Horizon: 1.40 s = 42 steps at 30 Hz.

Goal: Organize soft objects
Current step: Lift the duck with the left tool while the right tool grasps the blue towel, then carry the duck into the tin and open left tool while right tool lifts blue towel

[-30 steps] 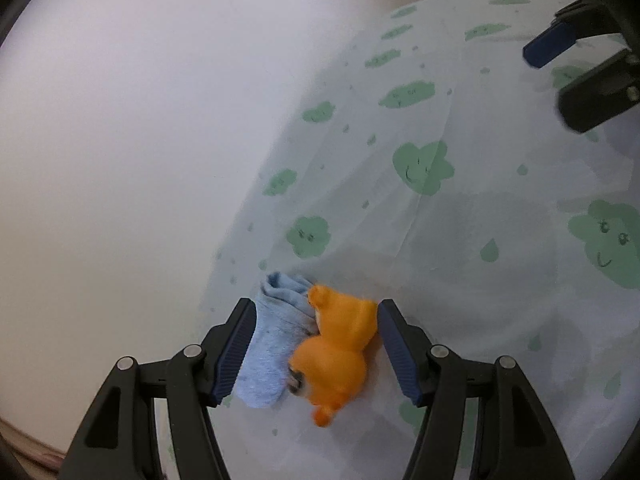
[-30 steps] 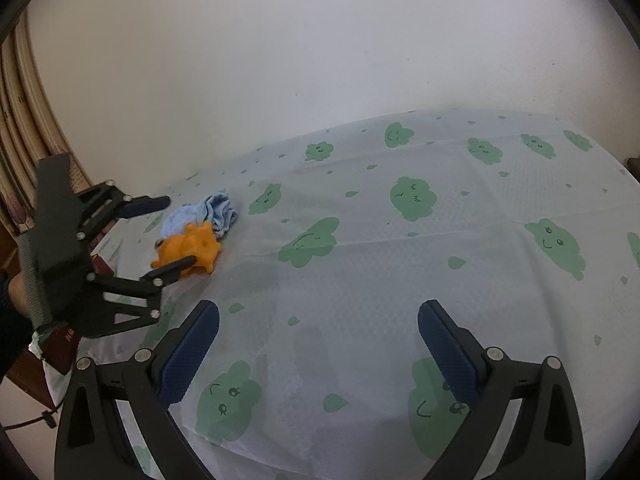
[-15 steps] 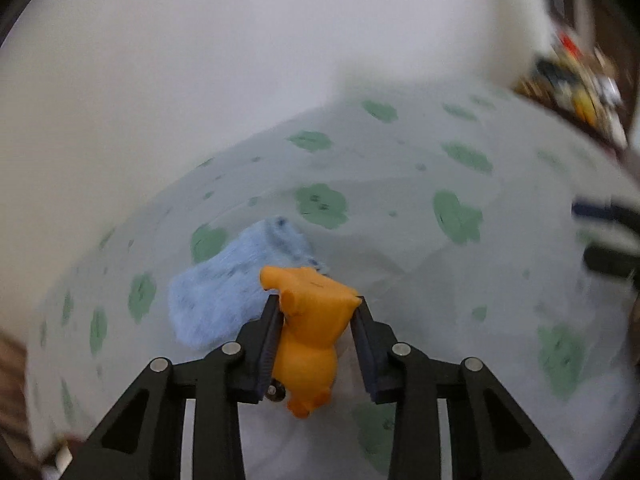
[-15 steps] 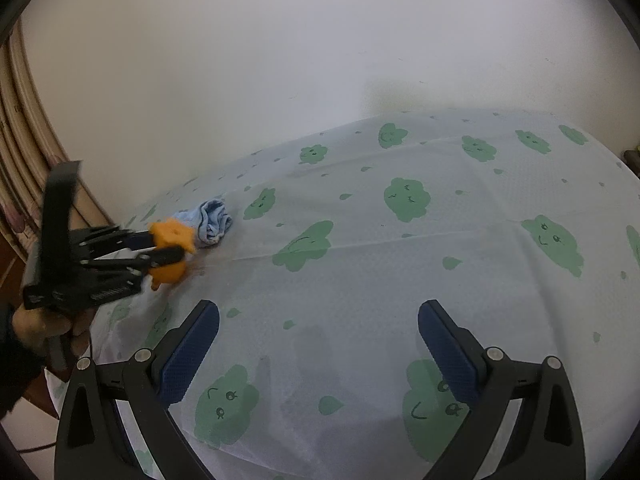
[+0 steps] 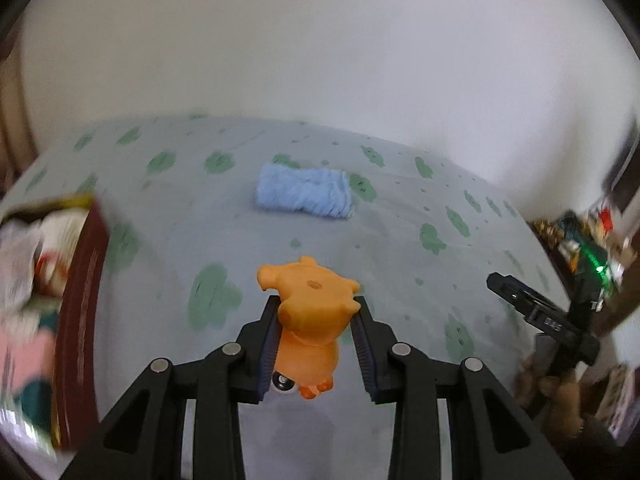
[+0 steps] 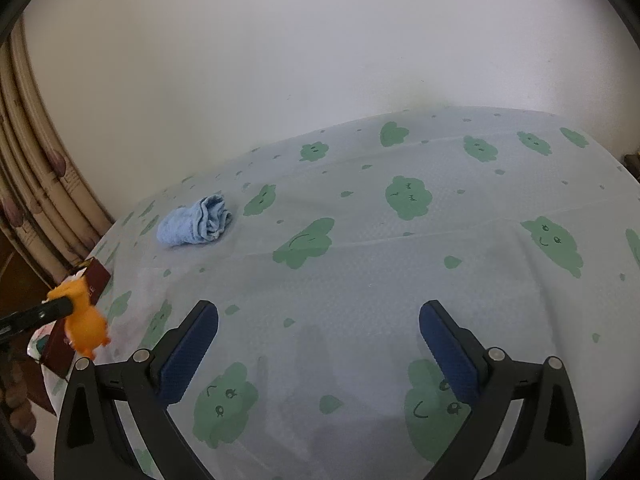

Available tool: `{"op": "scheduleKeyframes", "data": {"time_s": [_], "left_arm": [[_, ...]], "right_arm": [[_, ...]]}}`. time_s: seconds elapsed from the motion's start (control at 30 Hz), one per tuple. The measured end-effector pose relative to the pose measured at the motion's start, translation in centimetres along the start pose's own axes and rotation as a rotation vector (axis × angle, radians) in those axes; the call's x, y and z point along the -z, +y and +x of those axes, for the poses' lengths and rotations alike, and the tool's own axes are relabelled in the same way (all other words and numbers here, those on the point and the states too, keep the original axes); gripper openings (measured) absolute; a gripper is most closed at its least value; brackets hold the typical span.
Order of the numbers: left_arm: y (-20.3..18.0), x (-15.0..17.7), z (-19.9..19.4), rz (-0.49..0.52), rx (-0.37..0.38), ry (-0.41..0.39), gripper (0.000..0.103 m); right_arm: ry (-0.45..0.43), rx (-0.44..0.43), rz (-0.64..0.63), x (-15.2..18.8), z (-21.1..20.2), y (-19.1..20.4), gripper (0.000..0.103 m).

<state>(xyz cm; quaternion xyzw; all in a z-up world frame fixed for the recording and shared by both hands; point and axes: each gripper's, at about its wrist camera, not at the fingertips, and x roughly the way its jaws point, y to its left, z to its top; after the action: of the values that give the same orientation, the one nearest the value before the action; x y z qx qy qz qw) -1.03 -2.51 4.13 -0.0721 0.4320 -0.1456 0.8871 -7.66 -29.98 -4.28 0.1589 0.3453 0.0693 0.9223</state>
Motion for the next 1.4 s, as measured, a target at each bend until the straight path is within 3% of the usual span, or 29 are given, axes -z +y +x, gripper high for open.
{"op": "scheduleKeyframes", "data": {"time_s": [0.1,0.23,0.37,0.57,0.77,0.87,0.93,0.97,1.0,1.03,1.1,1.13,1.2,1.4], "left_arm": [[0.8,1.2,-1.2,-0.033,0.015,0.006,0.034],[0.7,2.1,-2.2,-0.007,0.008,0.005,0.035],[1.3,2.5,-2.3,-0.036,0.037,0.015,0.035],[2.1,2.6,-2.1,-0.072,0.07,0.033,0.035],[2.3,2.6,-2.3,-0.057,0.077,0.042,0.035],[2.5,2.7,-2.4,-0.075,0.096,0.05,0.035],[2.6,2.9,-2.3,-0.076,0.097,0.058,0.035],[2.6,2.9,-2.3,-0.076,0.096,0.063,0.035],[2.7,2.9,-2.2,-0.077,0.097,0.065,0.035],[2.8,2.9,-2.1,-0.075,0.098,0.068,0.035],[2.8,2.9,-2.1,-0.075,0.092,0.071,0.036],[2.9,2.9,-2.1,-0.08,0.092,0.071,0.036],[3.0,2.8,-2.3,-0.091,0.099,0.068,0.036],[3.0,3.0,-3.7,-0.101,0.096,0.039,0.036]], "right_arm": [[0.088,-0.103,-0.104,-0.7,1.2,1.6,0.101],[0.163,-0.152,-0.395,-3.4,3.1,7.1,0.101],[0.216,-0.176,-0.529,-7.1,6.3,10.9,0.101],[0.3,-0.146,-0.819,-8.3,12.0,17.0,0.101],[0.386,-0.108,-0.996,-8.7,17.7,20.7,0.101],[0.428,-0.095,-1.014,-9.4,20.3,21.5,0.1],[0.509,-0.112,-0.975,-10.2,22.5,21.5,0.097],[0.541,-0.122,-0.952,-10.4,23.2,21.4,0.092],[0.597,-0.133,-0.921,-10.4,24.1,21.2,0.073],[0.642,-0.13,-0.891,-10.2,24.7,20.9,0.07],[0.636,-0.149,-0.838,-10.5,24.2,20.7,0.039],[0.622,-0.13,-0.818,-10.5,23.6,20.5,0.033],[0.587,-0.117,-0.786,-10.3,21.8,20.0,0.03],[0.438,-0.227,-0.619,-7.7,11.3,16.9,0.029]]}}
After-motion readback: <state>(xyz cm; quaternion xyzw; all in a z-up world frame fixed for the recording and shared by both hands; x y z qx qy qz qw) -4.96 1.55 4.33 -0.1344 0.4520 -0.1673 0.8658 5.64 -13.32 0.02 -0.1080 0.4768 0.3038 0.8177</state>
